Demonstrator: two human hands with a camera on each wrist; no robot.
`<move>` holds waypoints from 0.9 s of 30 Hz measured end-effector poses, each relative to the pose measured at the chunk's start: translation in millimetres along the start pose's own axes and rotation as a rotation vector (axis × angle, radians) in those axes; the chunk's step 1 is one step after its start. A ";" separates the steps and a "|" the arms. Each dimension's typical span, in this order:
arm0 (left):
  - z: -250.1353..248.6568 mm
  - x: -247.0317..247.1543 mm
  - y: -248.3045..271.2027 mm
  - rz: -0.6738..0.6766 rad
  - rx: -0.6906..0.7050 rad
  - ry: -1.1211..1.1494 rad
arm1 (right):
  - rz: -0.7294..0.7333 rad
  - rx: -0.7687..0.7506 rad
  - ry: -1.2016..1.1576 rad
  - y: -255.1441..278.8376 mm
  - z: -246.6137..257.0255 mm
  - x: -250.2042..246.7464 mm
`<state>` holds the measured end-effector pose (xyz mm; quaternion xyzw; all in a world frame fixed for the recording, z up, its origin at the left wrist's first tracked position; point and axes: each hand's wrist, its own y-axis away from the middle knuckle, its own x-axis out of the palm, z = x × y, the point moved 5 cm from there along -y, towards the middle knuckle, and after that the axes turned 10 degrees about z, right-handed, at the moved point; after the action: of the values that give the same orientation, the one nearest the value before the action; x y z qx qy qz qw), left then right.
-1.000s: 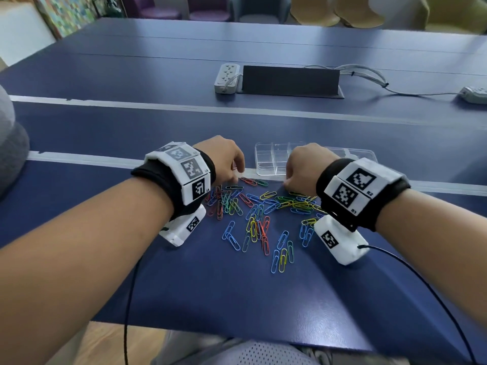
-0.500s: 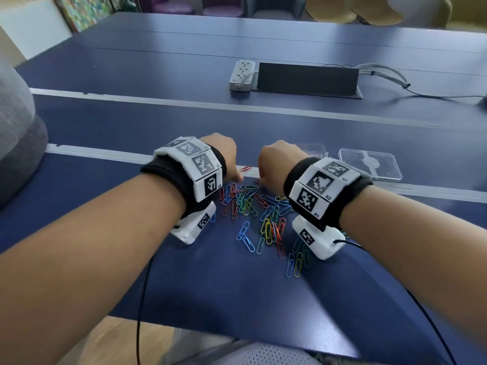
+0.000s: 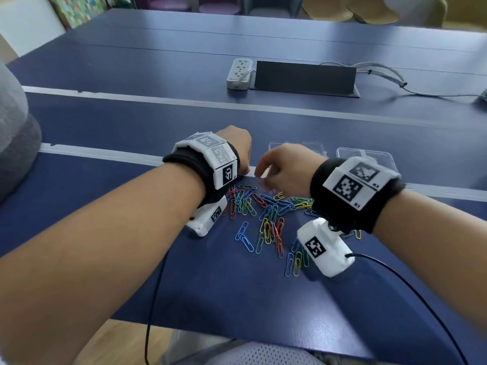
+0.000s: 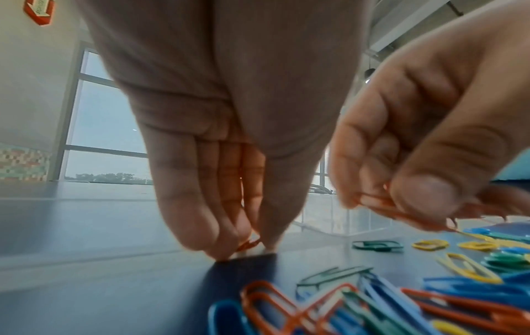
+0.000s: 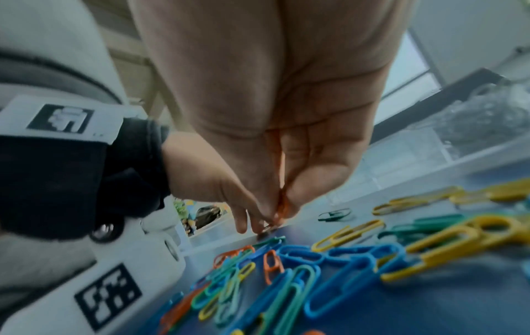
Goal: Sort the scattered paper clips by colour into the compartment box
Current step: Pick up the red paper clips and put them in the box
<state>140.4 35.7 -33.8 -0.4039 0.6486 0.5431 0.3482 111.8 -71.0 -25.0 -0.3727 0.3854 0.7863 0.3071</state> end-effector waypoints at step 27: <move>47.2 11.8 43.2 0.094 0.059 0.109 | 0.001 -0.115 0.134 -19.3 35.9 12.1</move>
<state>97.0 84.1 -34.0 -0.3914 0.7005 0.5169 0.2982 107.6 -28.6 -27.0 -0.4412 0.3594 0.7808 0.2581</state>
